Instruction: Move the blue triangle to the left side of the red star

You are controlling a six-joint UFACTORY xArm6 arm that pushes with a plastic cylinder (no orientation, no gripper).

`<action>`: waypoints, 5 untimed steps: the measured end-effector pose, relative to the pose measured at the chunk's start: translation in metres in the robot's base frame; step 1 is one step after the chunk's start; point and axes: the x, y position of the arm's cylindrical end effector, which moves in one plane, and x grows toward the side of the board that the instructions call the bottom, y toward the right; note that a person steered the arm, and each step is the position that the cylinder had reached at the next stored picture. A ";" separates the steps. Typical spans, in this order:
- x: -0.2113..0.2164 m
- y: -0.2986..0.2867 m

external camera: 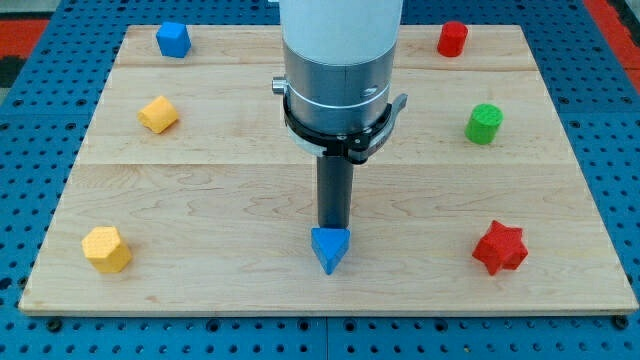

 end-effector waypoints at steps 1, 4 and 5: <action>0.000 0.000; -0.016 -0.003; -0.012 -0.039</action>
